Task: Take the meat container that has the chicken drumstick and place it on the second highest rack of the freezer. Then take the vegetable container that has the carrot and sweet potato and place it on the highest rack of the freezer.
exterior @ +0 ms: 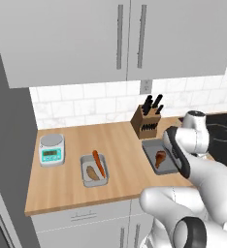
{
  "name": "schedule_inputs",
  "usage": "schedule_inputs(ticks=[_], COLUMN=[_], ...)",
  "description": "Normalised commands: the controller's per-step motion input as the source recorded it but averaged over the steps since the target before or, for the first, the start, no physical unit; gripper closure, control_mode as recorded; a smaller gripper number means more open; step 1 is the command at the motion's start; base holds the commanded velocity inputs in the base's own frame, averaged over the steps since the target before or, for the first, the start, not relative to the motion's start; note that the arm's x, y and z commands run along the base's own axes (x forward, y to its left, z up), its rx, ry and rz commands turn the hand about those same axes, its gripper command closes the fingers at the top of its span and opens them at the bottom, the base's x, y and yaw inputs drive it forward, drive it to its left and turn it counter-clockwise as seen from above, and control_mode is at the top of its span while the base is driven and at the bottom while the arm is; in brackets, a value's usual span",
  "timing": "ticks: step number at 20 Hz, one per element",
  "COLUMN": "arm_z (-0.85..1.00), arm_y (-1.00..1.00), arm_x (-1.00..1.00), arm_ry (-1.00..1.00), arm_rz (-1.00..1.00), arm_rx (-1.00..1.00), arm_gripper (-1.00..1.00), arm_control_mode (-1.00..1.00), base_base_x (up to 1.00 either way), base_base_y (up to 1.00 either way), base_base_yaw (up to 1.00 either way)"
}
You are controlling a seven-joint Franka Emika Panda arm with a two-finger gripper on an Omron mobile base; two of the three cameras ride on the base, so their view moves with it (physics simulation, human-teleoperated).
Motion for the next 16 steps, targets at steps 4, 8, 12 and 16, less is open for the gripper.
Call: schedule_inputs(ticks=[4, 8, 12, 16], arm_z=[-0.15, -0.15, -0.22, -0.24], arm_y=[0.0, 0.0, 0.0, 0.0], arm_x=[0.36, 0.36, 0.17, 0.0], arm_ry=[0.0, 0.0, 0.02, 0.02], arm_rz=[-0.02, -0.01, 0.0, 0.0], arm_rx=[0.0, 0.01, 0.01, 0.01], arm_gripper=[-1.0, -1.0, -1.0, -1.0], arm_control_mode=[-1.0, -1.0, -1.0, -1.0], base_base_x=[0.0, 0.0, 0.0, 0.0], base_base_y=[0.0, 0.0, 0.0, 0.0], base_base_yaw=[0.0, 0.0, 0.0, 0.0])
